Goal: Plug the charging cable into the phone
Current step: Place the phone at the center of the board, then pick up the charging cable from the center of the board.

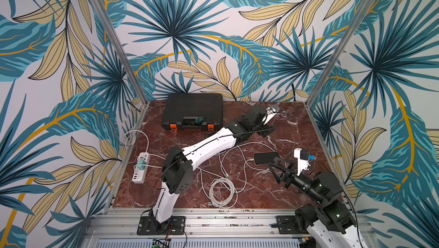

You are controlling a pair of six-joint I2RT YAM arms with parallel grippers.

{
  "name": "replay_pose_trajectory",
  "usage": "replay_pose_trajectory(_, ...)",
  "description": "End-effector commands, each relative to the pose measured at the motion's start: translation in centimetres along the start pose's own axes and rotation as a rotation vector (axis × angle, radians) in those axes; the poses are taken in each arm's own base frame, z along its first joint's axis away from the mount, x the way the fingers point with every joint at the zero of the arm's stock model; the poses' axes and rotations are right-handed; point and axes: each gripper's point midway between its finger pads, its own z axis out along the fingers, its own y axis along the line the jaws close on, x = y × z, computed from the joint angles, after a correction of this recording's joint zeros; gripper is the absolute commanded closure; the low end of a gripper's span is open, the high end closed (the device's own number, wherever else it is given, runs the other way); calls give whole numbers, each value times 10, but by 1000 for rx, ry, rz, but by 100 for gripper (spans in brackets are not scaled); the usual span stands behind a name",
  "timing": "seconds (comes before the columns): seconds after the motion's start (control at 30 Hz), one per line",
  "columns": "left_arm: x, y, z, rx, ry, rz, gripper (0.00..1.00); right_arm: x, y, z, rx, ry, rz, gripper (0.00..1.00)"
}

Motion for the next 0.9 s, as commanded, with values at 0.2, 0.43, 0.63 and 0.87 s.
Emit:
replay_pose_trajectory(0.2,63,52,-112,-147,-5,-516,2,25,-36,23,115,88,58,30)
replay_pose_trajectory(0.43,157,53,-187,-226,89,-729,7,46,-58,43,176,188,94,35)
replay_pose_trajectory(0.63,231,49,-230,-300,175,-840,13,69,-73,61,172,248,120,44)
replay_pose_trajectory(0.87,269,42,-231,-325,227,-889,19,96,-83,93,143,359,170,51)
